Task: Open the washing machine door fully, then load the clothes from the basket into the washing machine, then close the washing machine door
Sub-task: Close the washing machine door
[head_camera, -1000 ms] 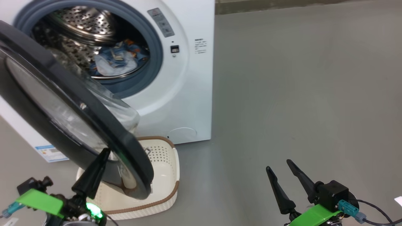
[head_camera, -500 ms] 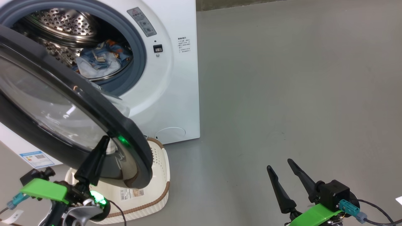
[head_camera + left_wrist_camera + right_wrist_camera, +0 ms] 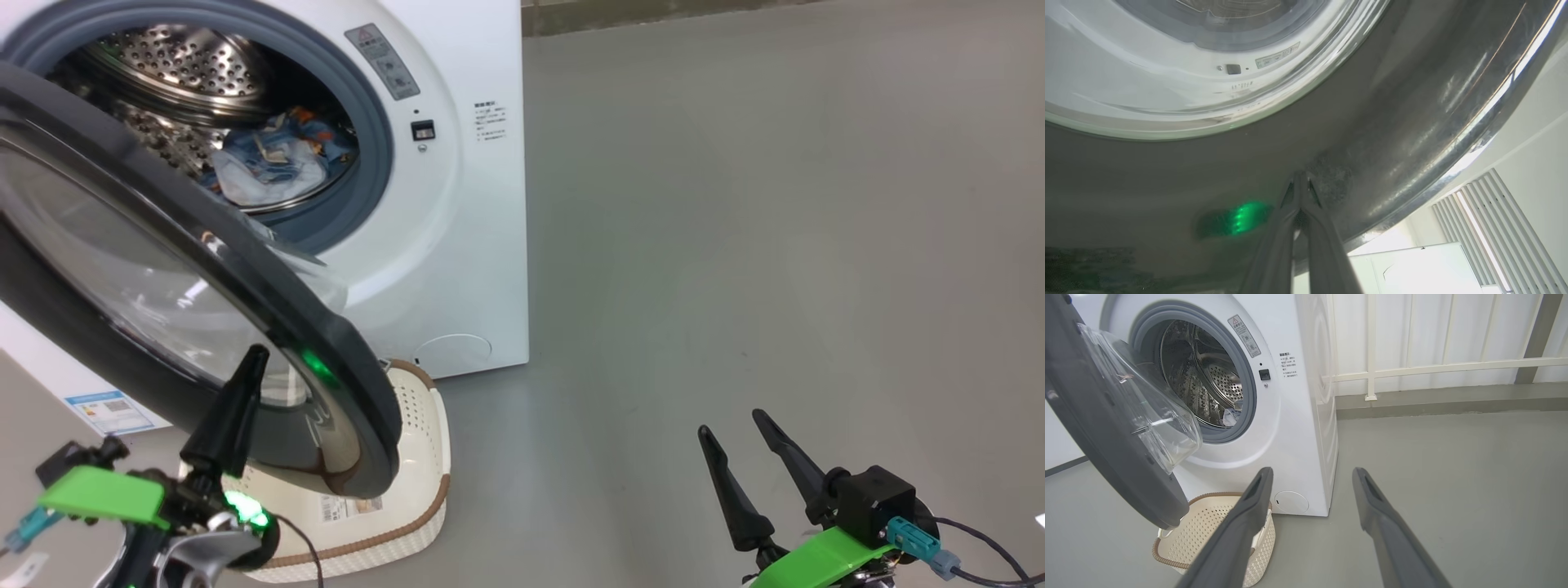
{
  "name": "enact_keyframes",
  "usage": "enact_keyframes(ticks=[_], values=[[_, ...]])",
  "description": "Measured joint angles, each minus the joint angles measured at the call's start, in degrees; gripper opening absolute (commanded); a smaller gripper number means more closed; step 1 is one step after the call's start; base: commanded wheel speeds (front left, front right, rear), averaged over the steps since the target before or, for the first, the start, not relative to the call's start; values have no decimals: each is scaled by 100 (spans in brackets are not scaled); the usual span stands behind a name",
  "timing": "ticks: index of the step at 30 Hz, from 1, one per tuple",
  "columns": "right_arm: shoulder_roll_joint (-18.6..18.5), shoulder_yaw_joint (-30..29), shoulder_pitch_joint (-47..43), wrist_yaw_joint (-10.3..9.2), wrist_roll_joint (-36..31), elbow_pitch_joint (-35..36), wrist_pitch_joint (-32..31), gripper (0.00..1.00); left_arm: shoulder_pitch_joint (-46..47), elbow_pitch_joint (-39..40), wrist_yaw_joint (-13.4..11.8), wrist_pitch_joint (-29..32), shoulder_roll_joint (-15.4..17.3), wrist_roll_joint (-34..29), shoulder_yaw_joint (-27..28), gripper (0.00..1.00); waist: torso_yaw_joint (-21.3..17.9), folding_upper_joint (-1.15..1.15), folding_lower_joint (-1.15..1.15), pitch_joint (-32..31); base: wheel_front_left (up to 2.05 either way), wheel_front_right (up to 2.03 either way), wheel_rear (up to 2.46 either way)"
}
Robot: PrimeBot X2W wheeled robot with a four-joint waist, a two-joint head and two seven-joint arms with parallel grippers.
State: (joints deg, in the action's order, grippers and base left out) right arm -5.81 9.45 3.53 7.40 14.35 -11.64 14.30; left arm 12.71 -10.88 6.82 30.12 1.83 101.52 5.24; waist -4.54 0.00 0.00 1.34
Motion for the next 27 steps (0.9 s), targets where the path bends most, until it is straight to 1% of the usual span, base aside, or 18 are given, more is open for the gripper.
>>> enact_keyframes(ticks=[13,14,15,16,17,18,24,27], values=[[35,-31,-7,0,-1,36,0,100,-677,497,1,-560,-1,-8,-12,0,354,0,0,-93,0,0,0],[37,-32,-8,0,-1,37,0,100,-714,533,1,-609,1,-62,-23,10,381,0,0,-101,0,0,0],[37,-32,-9,0,-1,38,0,100,-758,592,1,-669,1,-142,-34,33,408,0,0,-110,0,0,0],[40,-29,-10,0,-1,41,0,100,-795,634,1,-760,0,-198,-32,51,433,0,0,-120,0,0,0],[41,-26,-12,0,-1,42,0,100,-820,682,1,-817,2,-259,-31,82,454,0,0,-129,0,0,0],[43,-29,-14,0,-1,44,0,100,-842,727,1,-869,3,-276,-36,100,477,0,0,-139,0,0,0],[48,-27,-19,0,-1,48,0,100,-905,1033,1,-1204,3,-723,-32,100,574,0,0,-182,0,0,0],[54,-25,-20,0,-1,54,0,100,-957,1157,1,-1358,16,-1122,-78,100,598,0,0,-189,0,0,0]])
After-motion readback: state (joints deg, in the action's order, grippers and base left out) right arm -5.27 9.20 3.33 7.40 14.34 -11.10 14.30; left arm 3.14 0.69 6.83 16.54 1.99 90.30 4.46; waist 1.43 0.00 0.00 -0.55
